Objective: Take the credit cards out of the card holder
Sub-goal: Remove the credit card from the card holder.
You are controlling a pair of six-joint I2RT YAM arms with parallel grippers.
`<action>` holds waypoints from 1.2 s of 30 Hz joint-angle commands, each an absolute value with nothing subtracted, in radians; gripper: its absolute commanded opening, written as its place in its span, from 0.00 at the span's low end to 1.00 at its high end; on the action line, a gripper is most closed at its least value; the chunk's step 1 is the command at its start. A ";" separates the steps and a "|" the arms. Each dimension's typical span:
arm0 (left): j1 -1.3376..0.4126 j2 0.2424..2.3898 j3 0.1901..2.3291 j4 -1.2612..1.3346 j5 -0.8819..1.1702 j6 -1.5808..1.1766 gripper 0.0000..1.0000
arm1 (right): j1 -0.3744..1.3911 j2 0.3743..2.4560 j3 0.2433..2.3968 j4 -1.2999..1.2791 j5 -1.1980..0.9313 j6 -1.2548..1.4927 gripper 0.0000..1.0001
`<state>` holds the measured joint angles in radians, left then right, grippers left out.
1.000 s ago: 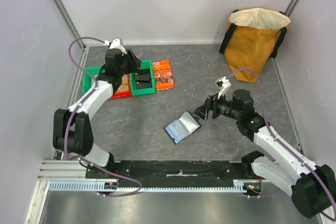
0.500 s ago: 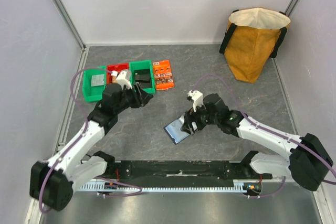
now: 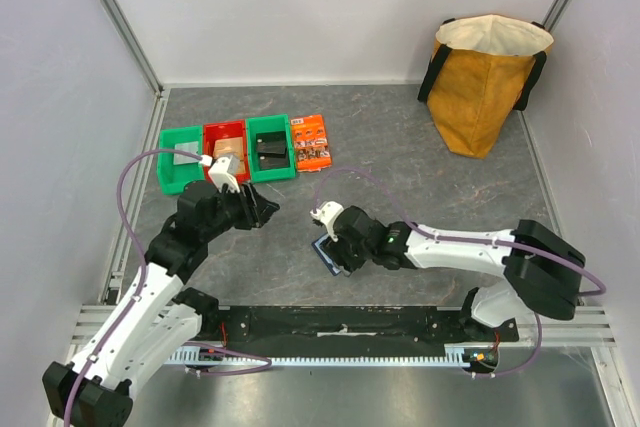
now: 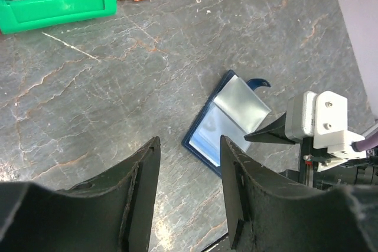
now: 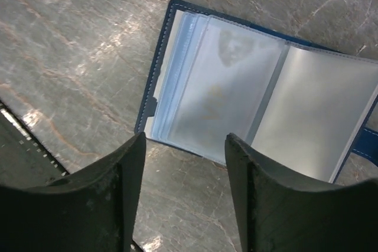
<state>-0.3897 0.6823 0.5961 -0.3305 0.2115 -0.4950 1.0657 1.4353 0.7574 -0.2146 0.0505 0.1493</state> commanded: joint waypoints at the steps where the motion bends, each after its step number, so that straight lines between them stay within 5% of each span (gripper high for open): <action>1: -0.388 0.695 0.650 -0.362 0.221 -0.425 0.51 | 1.094 1.489 0.818 -0.221 0.201 0.130 0.61; 16: -0.391 0.765 0.546 -0.166 0.413 -0.554 0.50 | 1.120 1.604 0.822 -0.218 0.213 0.156 0.55; 27: -0.463 0.847 0.488 -0.068 0.428 -0.614 0.50 | 1.098 1.661 0.871 -0.192 0.301 0.242 0.01; 36: -0.609 1.000 0.494 0.080 0.379 -0.653 0.50 | 0.986 1.560 0.805 -0.198 0.327 0.330 0.00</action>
